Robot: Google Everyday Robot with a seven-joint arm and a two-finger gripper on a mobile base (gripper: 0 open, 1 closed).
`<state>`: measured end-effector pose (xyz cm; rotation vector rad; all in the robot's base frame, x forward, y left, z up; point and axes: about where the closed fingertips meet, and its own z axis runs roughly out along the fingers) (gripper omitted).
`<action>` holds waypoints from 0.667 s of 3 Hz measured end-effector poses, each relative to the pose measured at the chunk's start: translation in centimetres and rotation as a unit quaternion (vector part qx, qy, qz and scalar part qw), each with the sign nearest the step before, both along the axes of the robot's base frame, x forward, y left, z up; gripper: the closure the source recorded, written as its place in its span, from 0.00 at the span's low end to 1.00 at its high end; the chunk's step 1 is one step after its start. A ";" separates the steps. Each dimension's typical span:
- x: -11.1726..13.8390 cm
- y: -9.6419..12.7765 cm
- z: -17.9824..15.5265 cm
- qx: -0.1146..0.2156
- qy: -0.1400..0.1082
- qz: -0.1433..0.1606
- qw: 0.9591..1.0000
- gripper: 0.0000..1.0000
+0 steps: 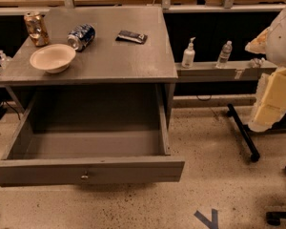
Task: Close top drawer
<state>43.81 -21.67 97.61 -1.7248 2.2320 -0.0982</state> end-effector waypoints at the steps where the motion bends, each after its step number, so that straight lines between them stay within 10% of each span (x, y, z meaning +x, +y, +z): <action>1: 0.0 0.0 0.0 0.000 0.000 0.000 1.000 0.00; 2: 1.1 2.1 -2.2 0.024 -0.006 0.013 1.000 0.00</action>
Offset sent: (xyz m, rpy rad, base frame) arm 0.0651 0.1188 -0.1303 0.2873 -0.0533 0.1606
